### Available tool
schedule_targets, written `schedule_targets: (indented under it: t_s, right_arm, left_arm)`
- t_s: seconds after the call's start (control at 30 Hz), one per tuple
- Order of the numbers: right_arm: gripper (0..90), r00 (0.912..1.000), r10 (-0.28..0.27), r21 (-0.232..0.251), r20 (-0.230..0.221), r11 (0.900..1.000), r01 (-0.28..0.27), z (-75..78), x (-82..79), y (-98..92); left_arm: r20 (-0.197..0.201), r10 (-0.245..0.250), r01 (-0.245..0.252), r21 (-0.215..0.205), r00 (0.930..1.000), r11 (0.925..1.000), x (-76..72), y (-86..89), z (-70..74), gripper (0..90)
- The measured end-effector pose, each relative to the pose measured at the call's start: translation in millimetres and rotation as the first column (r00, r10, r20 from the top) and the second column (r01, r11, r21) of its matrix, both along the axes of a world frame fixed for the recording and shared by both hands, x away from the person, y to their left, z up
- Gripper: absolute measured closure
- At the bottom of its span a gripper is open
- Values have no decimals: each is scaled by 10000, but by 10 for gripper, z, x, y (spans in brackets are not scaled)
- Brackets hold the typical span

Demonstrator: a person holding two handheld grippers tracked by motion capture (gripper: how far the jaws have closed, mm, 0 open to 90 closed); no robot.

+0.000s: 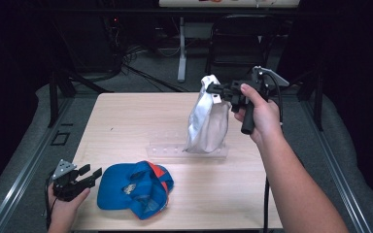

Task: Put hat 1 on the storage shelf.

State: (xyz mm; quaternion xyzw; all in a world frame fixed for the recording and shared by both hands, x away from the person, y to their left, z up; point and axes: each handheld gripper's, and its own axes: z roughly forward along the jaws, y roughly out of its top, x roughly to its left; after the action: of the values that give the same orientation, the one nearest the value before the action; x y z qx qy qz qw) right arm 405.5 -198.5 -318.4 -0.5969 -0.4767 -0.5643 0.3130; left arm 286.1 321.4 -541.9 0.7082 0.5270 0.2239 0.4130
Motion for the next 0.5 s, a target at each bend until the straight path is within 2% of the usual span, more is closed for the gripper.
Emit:
schedule_targets:
  t_s: [0.1,0.27,0.3,0.37,0.4,0.43,0.5]
  right_arm:
    - [799,10000,-21,-15,46,10000,21,30,47,39]
    - [802,9997,247,-209,-44,9995,-248,30,191,188]
    - [802,9997,247,-209,-44,9995,-248,30,191,188]
    - [802,9992,381,-265,-118,9989,-384,10,242,270]
    - [802,9988,463,-250,-126,9986,-466,-1,256,289]
    - [802,9988,469,-231,-145,9986,-473,-10,268,310]
    - [802,9985,502,-219,-218,9985,-507,-28,293,343]
  left_arm:
    - [101,-107,107,-22,9999,9999,-5,-23,56,464]
    - [583,-518,522,-54,9970,9986,-36,-170,263,455]
    - [583,-518,522,-54,9970,9986,-36,-170,263,455]
    - [851,-907,909,15,9922,9959,-34,-281,380,454]
    - [851,-907,909,15,9922,9959,-34,-281,380,453]
    - [1047,-1195,1178,221,9873,9928,-16,-372,461,450]
    - [1115,-1320,1301,244,9850,9912,-5,-420,499,443]
